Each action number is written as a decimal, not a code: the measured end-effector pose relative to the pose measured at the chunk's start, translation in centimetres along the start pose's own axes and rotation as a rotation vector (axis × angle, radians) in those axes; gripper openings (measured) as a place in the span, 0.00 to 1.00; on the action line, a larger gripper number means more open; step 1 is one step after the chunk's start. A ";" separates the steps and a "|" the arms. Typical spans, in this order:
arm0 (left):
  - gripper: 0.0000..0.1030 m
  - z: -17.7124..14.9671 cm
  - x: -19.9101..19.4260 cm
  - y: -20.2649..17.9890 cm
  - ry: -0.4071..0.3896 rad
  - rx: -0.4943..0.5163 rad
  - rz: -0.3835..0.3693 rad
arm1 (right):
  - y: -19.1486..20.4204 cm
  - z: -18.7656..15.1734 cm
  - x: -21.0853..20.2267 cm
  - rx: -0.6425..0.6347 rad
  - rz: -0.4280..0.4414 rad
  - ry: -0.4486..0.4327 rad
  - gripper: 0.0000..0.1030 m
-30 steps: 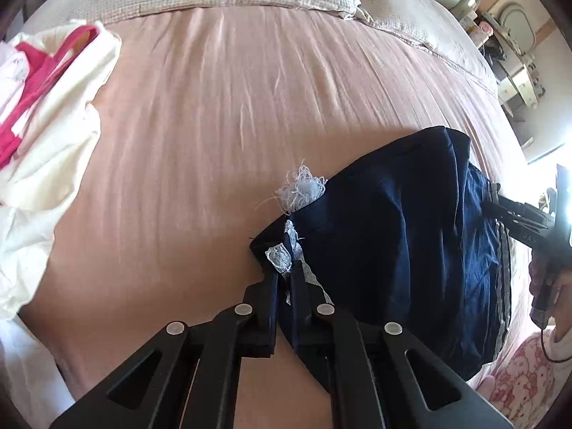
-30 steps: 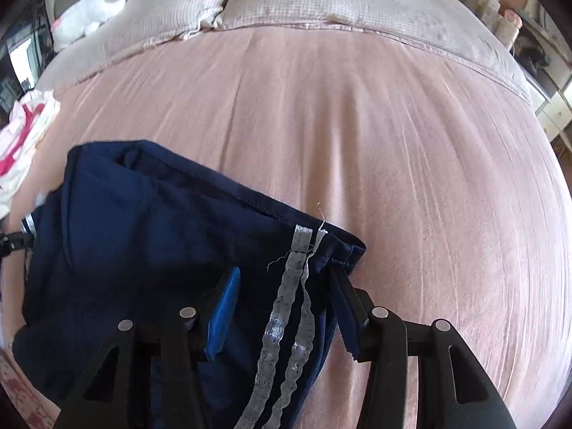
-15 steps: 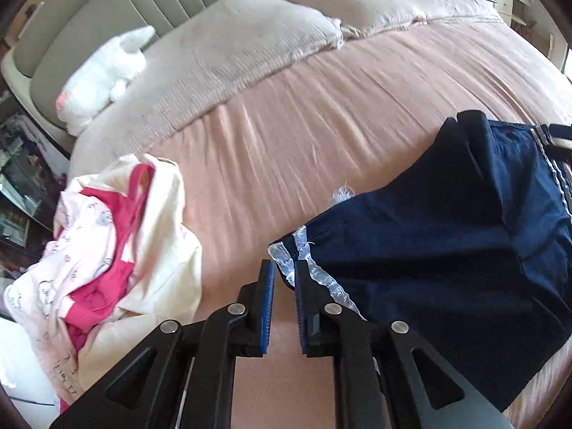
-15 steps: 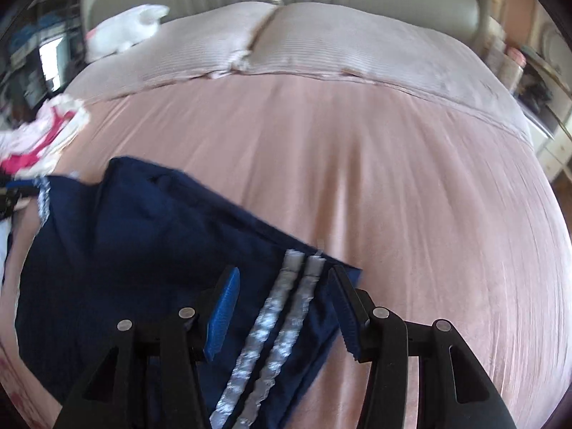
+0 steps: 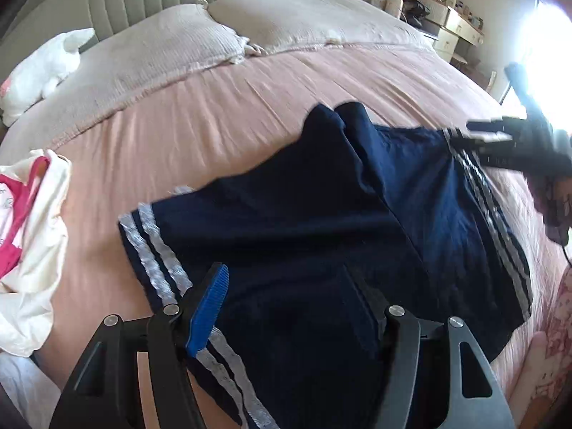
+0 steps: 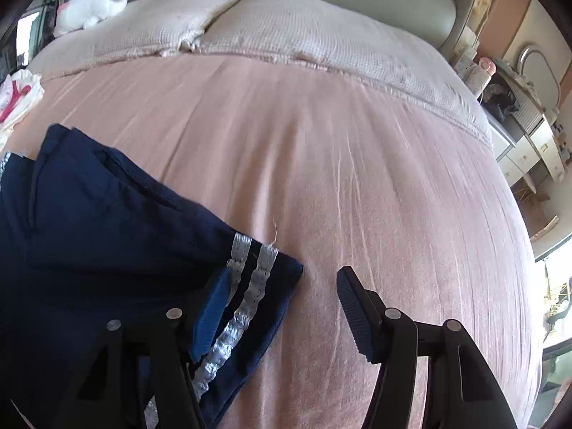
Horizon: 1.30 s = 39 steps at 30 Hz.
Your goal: Fold clothes
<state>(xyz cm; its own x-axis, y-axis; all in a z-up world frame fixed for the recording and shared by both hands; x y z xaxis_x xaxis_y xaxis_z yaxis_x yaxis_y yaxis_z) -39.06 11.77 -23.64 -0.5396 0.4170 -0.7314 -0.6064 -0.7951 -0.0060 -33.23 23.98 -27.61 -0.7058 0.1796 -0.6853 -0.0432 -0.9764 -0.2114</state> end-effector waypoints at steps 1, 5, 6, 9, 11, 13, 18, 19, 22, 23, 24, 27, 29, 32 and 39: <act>0.61 -0.3 0.3 -0.4 0.009 0.025 -0.002 | 0.3 0.6 -0.8 0.005 0.033 -0.038 0.58; 0.63 -0.6 2.3 -0.2 0.042 0.007 -0.001 | 2.6 -0.1 -1.3 -0.072 0.116 0.000 0.58; 0.63 -0.2 2.5 -0.2 0.026 0.010 0.003 | 3.0 -0.5 -0.6 -0.103 0.103 0.028 0.58; 0.63 1.4 3.4 0.4 -0.010 0.044 0.108 | 1.1 -0.6 1.1 -0.021 0.066 0.045 0.58; 0.63 2.0 3.3 1.2 -0.024 0.002 0.131 | -1.0 -0.2 0.8 0.029 -0.043 0.018 0.58; 0.63 2.3 2.6 1.8 -0.040 -0.065 0.085 | -2.9 0.1 -0.1 0.075 -0.118 -0.023 0.58; 0.63 2.5 0.8 2.1 -0.070 -0.044 0.056 | 3.8 2.9 -1.5 0.002 0.146 -0.073 0.58; 0.63 2.5 0.8 2.2 -0.066 -0.048 0.047 | 6.2 3.4 -1.6 -0.057 0.198 -0.078 0.58; 0.63 2.1 1.5 2.1 -0.042 -0.047 0.015 | 11.4 3.3 0.2 -0.165 0.273 -0.025 0.58; 0.63 1.8 1.7 1.9 -0.033 -0.042 0.003 | 12.9 3.1 0.9 -0.196 0.289 -0.003 0.58; 0.63 1.3 2.2 1.9 -0.019 -0.040 0.004 | 13.7 2.9 1.6 -0.207 0.294 0.011 0.57; 0.67 0.5 3.3 1.9 -0.025 -0.045 0.024 | 10.9 2.2 3.8 -0.110 0.220 0.008 0.58; 0.70 1.1 3.8 1.9 -0.037 -0.047 0.050 | 8.2 2.3 4.2 -0.105 0.092 -0.007 0.58; 0.70 2.7 3.7 1.8 -0.043 -0.050 0.078 | 5.3 2.8 5.4 -0.028 0.041 -0.012 0.58; 0.64 5.7 4.6 -4.2 -0.048 0.074 -0.179 | 5.4 3.1 1.3 -0.114 0.181 -0.015 0.58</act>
<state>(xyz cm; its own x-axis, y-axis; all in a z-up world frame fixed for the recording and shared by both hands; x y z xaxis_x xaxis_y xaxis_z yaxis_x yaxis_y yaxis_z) -42.35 19.55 -23.07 -0.4454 0.5708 -0.6897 -0.7358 -0.6723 -0.0812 -36.57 18.54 -27.53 -0.7056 -0.0001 -0.7086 0.1650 -0.9725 -0.1642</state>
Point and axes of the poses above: each gripper's, at about its wrist camera, not at the fingertips, and x roughly the way its jaws point, y to its left, z to its top, the point moved 4 cm from there along x, roughly the way its jaws point, and after that the axes turned 13 degrees about -y, right-handed, at the moved point
